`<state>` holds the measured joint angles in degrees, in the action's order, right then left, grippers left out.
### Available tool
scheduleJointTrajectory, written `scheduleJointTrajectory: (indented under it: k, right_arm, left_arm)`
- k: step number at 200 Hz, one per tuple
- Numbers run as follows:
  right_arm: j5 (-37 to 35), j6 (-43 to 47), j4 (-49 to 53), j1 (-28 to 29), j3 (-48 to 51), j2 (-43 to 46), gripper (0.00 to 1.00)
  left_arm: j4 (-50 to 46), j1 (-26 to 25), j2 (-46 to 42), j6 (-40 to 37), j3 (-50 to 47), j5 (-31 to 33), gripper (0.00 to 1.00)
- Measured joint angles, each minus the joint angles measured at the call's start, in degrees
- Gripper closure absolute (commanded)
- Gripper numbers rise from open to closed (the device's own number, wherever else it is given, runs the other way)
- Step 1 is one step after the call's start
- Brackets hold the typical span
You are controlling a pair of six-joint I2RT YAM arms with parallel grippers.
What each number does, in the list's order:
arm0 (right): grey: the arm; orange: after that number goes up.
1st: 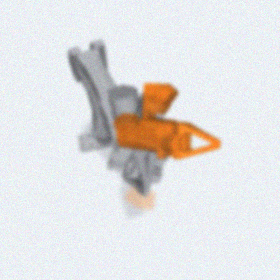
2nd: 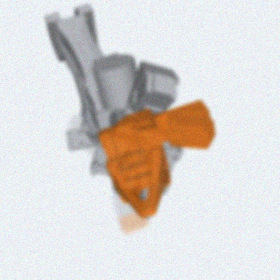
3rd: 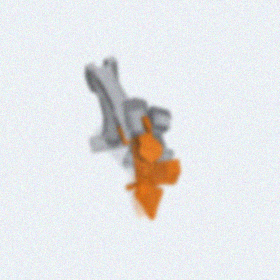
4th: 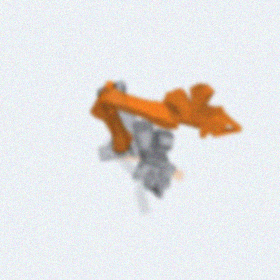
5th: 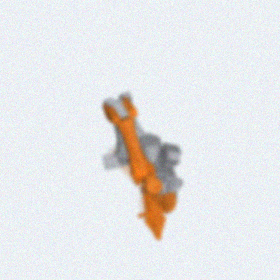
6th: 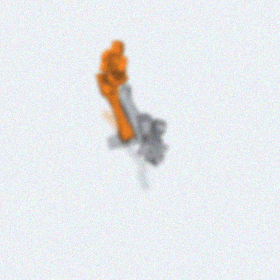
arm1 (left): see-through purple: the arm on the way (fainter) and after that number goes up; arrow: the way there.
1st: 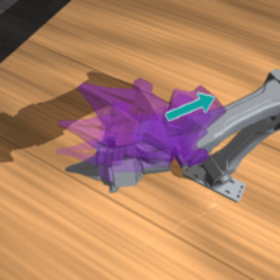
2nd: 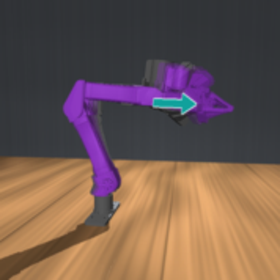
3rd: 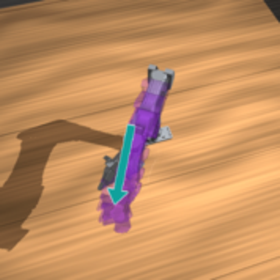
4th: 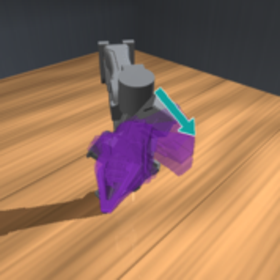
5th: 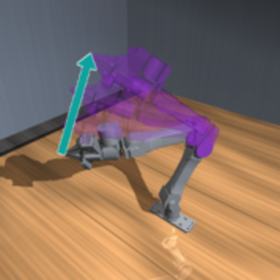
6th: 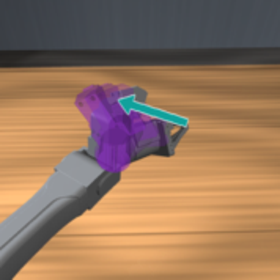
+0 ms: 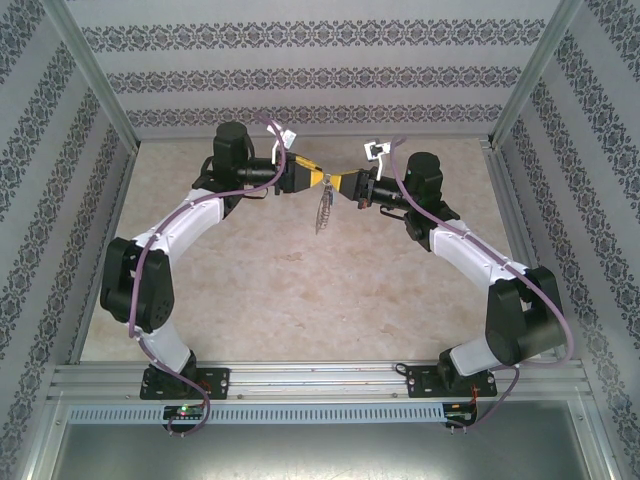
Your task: Put the keys on the keyring
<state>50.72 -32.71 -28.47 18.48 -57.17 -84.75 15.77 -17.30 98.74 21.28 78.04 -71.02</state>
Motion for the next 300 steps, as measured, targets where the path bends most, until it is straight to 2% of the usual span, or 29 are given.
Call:
scheduleJointTrajectory:
  k: [75, 103, 130, 172, 193, 209, 253, 276, 300]
  right_arm:
    - [-0.02, 0.11, 0.0, 0.0, 0.0, 0.0, 1.0]
    - [-0.02, 0.11, 0.0, 0.0, 0.0, 0.0, 1.0]
    - [-0.04, 0.13, 0.02, 0.0, 0.0, 0.0, 1.0]
    - [0.15, 0.13, 0.0, -0.02, 0.0, -0.07, 1.0]
    - [0.15, -0.28, -0.26, -0.66, 0.0, -0.04, 0.68]
    - [-0.72, -0.7, -0.74, -1.4, 0.92, 0.76, 0.55]
    - [-7.63, -1.36, -1.31, -2.82, 10.25, 9.66, 0.42]
    - [-12.63, -0.52, -1.42, -1.22, 14.32, 12.92, 0.35]
    - [-17.42, 1.33, -0.63, 1.66, 16.81, 13.99, 0.33]
  left_arm:
    - [-1.51, -1.29, 1.86, -0.74, 1.33, 0.07, 0.66]
    - [-1.9, -1.73, 1.99, -1.29, 1.44, 0.0, 0.76]
    - [-2.16, -1.9, 2.29, -1.75, 1.86, -0.48, 0.91]
    - [-1.88, -1.88, 2.49, -1.11, 1.92, -0.31, 1.0]
    - [0.28, -2.03, 2.49, 0.79, 1.33, 0.13, 1.0]
    - [3.98, -2.43, 2.47, 3.19, -0.37, 1.07, 1.0]
    - [15.34, -2.58, 2.38, 11.67, -7.91, 5.22, 1.0]
    - [20.13, -2.58, 1.86, 15.19, -10.8, 7.13, 1.0]
    - [23.17, -2.64, 0.68, 17.51, -12.24, 8.98, 1.0]
